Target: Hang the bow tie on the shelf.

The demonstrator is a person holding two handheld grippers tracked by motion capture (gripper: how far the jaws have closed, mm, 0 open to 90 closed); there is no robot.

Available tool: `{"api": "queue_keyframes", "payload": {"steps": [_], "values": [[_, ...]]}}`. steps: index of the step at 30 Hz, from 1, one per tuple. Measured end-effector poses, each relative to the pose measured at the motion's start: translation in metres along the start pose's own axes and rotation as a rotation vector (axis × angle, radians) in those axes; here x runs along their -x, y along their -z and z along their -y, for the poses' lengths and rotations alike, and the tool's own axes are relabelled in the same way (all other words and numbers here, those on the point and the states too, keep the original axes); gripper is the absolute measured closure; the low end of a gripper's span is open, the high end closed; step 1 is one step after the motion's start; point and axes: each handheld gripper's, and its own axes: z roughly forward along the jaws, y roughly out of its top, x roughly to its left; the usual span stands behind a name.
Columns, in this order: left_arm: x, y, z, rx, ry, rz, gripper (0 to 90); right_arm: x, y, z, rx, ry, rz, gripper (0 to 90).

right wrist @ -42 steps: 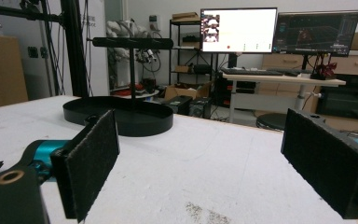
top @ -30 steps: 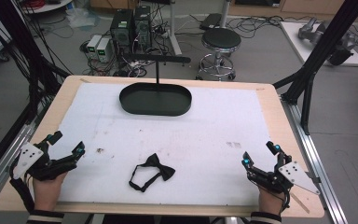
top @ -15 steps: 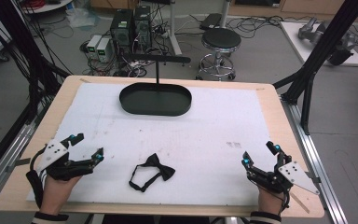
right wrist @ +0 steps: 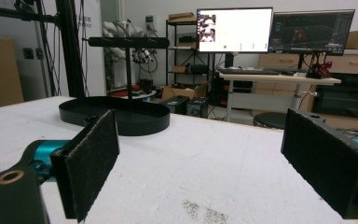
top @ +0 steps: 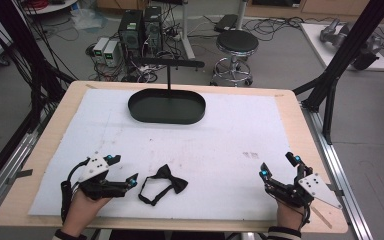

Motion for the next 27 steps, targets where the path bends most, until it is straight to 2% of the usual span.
{"api": "queue_keyframes", "payload": {"steps": [5,10,15,22,27], "values": [[0.009,-0.01,0.002,-0.06,0.003,0.016,19.3,-0.001,0.0,0.0,-0.001,0.006,-0.002,10.5],[0.011,-0.019,0.004,-0.131,0.017,0.066,28.8,-0.001,0.002,0.0,0.004,0.001,0.004,10.5],[0.015,-0.025,0.007,-0.178,-0.005,0.079,32.9,0.0,0.003,0.001,0.004,-0.004,0.006,10.5],[0.023,-0.032,0.009,-0.227,-0.041,0.078,45.4,0.001,0.003,0.002,0.006,-0.005,0.013,10.5],[0.024,-0.035,0.012,-0.244,-0.039,0.073,50.8,0.001,0.003,0.002,0.001,-0.007,0.013,10.5]]}}
